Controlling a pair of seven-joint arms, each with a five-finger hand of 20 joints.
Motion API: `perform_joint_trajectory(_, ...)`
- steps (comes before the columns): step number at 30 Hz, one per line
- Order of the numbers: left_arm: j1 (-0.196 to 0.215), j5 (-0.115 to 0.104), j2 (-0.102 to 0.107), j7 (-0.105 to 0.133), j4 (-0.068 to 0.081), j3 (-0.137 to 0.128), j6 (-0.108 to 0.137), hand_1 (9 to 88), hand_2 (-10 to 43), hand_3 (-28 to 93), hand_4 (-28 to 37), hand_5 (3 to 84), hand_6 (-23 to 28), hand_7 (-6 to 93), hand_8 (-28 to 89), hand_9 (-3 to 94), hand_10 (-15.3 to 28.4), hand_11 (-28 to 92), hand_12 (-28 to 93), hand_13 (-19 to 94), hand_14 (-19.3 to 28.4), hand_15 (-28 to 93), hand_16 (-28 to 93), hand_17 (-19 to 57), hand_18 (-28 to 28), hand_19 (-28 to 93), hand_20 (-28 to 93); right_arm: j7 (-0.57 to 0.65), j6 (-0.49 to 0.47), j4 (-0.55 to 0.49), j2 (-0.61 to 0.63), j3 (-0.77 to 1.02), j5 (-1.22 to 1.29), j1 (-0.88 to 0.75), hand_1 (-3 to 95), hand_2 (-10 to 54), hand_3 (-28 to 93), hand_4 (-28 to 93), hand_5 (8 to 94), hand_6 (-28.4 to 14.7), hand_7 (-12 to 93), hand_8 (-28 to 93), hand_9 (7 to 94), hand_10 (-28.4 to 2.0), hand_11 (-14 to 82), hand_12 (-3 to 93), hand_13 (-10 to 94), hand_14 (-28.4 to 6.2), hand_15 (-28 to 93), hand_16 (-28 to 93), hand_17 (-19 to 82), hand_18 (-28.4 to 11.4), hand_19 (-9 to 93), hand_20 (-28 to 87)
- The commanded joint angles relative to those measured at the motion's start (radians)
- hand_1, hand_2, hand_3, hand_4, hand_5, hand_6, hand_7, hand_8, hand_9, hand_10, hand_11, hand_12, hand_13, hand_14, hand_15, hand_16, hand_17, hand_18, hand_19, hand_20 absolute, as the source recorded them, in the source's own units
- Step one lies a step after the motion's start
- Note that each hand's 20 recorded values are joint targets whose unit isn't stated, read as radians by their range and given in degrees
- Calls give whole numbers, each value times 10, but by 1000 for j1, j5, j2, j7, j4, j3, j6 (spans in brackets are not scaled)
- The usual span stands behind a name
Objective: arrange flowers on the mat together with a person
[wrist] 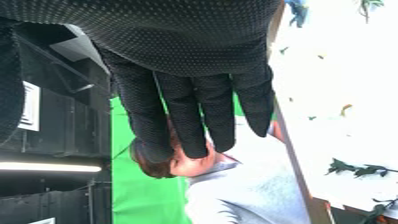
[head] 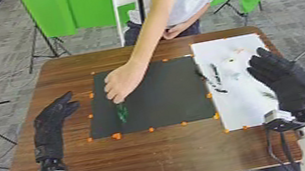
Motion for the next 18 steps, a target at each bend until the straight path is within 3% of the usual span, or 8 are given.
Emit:
perform_joint_trajectory(1,6,4,-3,-13,1,-3,-7,269,38,663,-209,502,32,154,-67,517,150,228,141,400,179,217,-13,94,114,87,170,-7,12,-3,-4,-15,-15,-6,82,-34,746,-189,414,-45,73,-80,397,-153,39,104,294,-120,100,58,158,-141,14,213)
perform_joint_trajectory(18,7,3,1,-23,0,-4,-3,269,40,660,-209,503,32,155,-68,517,150,229,141,400,179,219,-13,94,114,86,170,-2,42,2,9,-39,-16,12,85,-36,744,-187,415,-44,73,-80,399,-152,40,105,291,-120,100,56,158,-140,12,213)
